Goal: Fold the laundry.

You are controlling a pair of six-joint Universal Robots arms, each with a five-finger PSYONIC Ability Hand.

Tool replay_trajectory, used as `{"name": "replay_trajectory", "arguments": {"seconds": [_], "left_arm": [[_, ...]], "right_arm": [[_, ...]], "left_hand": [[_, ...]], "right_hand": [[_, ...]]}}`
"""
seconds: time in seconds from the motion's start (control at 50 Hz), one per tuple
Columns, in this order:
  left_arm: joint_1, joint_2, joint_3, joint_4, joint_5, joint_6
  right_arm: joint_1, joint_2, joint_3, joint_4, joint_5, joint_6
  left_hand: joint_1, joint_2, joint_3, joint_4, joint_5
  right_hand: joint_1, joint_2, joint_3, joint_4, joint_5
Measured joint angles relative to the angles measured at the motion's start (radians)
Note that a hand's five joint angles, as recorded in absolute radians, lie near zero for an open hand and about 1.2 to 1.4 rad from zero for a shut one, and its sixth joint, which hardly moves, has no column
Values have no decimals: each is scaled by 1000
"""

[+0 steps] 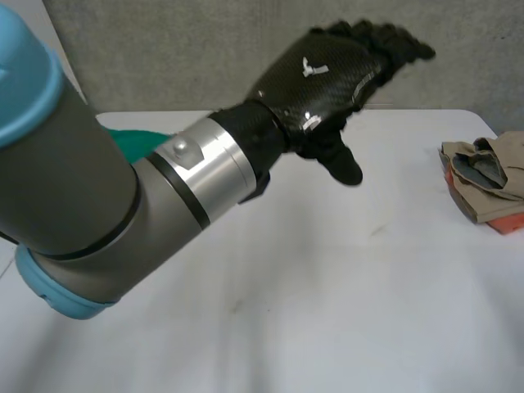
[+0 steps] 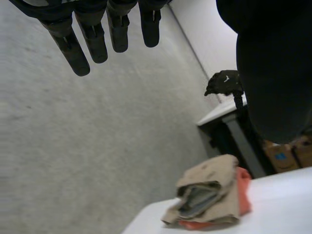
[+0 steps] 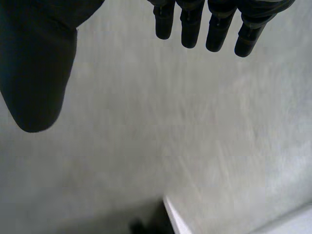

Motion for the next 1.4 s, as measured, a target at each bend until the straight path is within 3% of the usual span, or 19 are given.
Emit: {"name": "replay_trajectory", "arguments": {"seconds": [0.08, 0.16, 0.26, 0.3, 0.4, 0.52, 0.6, 0.64, 0.66, 0.7, 0.76, 0.88, 1.1, 1.2, 1.32, 1.36, 1.38, 1.4], "left_arm": [[16, 21, 12, 8, -100, 11], [71, 28, 17, 13, -219, 69], [186, 15, 6, 13, -312, 224], [273, -18, -8, 13, -341, 355], [433, -163, -27, 14, -342, 590], [566, -377, -2, 45, -282, 743], [601, -482, 27, 90, -227, 770], [609, -530, 43, 134, -199, 771], [609, -537, 46, 146, -195, 769], [604, -553, 50, 195, -185, 759], [589, -543, 44, 245, -187, 740], [522, -430, -5, 334, -209, 650], [249, -141, -74, 357, -222, 237], [135, -160, -77, 330, -216, 96], [3, -281, -70, 290, -209, 33], [-25, -322, -65, 279, -209, 29], [-33, -336, -63, 275, -210, 29], [-40, -350, -62, 269, -210, 31]], "right_arm": [[123, -117, 92, -19, -42, 125], [242, -231, 236, -56, -146, 219], [351, -317, 400, -86, -263, 255], [427, -352, 504, -85, -327, 252], [549, -354, 615, 22, -360, 176], [628, -299, 653, 191, -324, 54], [646, -263, 658, 243, -283, 9], [653, -241, 662, 256, -251, -8], [653, -239, 663, 256, -246, -9], [653, -232, 666, 250, -231, -12], [649, -230, 670, 239, -222, -9], [640, -239, 672, 220, -206, -1], [638, -333, 646, 191, -72, 51], [637, -374, 632, 186, -45, 128], [620, -395, 626, 186, -43, 204], [607, -395, 625, 188, -44, 217], [603, -394, 624, 190, -44, 220], [599, -393, 624, 192, -45, 222]], "left_hand": [[0, 0, 0, 0, 0], [0, 0, 0, 0, 0], [0, 0, 0, 0, 0], [0, 0, 0, 0, 0], [0, 0, 0, 0, 0], [16, 13, 10, 12, 7], [168, 148, 144, 143, 127], [549, 529, 520, 509, 474], [588, 570, 541, 551, 513], [878, 893, 872, 889, 825], [897, 975, 962, 985, 895], [897, 988, 978, 995, 899], [897, 991, 981, 995, 899], [897, 992, 981, 995, 914], [897, 992, 981, 995, 914], [535, 655, 648, 659, 594], [535, 655, 648, 659, 594], [215, 305, 302, 324, 271]], "right_hand": [[0, 0, 0, 0, 0], [0, 0, 0, 0, 0], [0, 0, 0, 0, 0], [0, 0, 0, 0, 0], [0, 0, 0, 0, 0], [0, 0, 0, 0, 0], [0, 0, 0, 0, 0], [0, 0, 0, 0, 0], [0, 0, 0, 0, 0], [0, 0, 0, 0, 0], [0, 0, 0, 0, 0], [0, 0, 0, 0, 0], [0, 0, 0, 0, 0], [0, 0, 0, 0, 0], [0, 0, 0, 0, 0], [0, 0, 0, 0, 0], [0, 0, 0, 0, 0], [0, 0, 0, 0, 0]]}}
